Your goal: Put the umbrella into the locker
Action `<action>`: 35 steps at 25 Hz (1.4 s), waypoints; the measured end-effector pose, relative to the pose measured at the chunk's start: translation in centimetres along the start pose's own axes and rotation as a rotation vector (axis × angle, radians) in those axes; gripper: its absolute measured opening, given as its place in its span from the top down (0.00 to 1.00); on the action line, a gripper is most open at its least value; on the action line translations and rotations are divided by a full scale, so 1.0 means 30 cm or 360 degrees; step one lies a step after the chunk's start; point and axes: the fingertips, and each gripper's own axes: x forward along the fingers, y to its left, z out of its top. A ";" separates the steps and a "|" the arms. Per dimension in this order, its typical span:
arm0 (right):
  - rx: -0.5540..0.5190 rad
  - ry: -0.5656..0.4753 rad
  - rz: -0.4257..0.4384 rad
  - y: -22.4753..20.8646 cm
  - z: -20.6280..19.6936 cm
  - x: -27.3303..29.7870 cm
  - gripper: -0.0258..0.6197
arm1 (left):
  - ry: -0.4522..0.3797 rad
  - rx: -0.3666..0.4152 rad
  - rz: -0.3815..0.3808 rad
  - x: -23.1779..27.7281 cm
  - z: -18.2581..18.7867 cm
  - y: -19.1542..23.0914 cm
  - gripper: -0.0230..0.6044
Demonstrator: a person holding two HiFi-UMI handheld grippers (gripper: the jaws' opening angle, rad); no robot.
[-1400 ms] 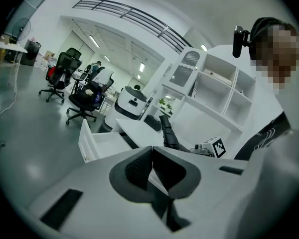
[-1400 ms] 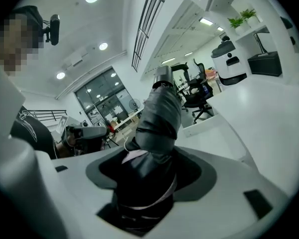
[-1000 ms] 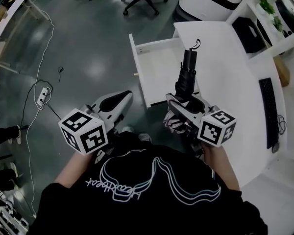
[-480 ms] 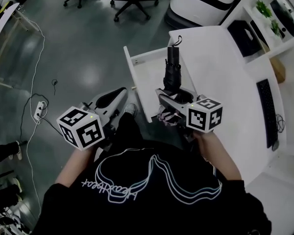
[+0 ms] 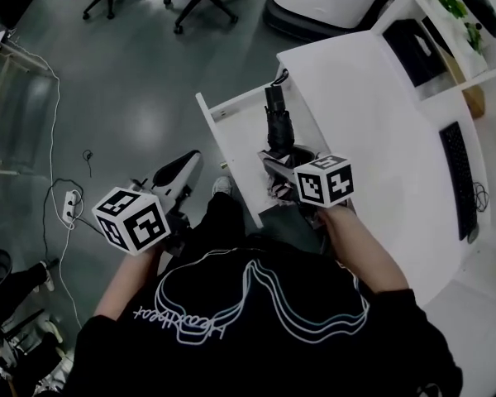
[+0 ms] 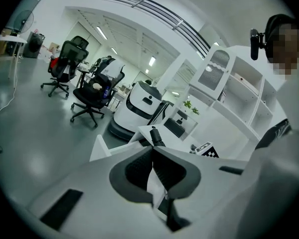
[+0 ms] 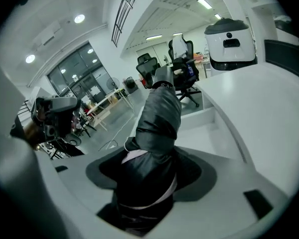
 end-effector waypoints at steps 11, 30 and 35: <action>0.0098 0.0319 -0.0212 -0.250 -0.186 0.245 0.53 | 0.0164 -0.0119 0.0071 0.133 -0.032 0.179 0.96; -0.0034 0.0650 -0.0459 -0.432 -0.339 0.451 0.52 | 0.0302 -0.0247 0.0155 0.183 -0.106 0.381 0.96; -0.0017 0.0681 -0.0459 -0.436 -0.387 0.461 0.51 | 0.0314 -0.0263 0.0155 0.191 -0.113 0.386 0.96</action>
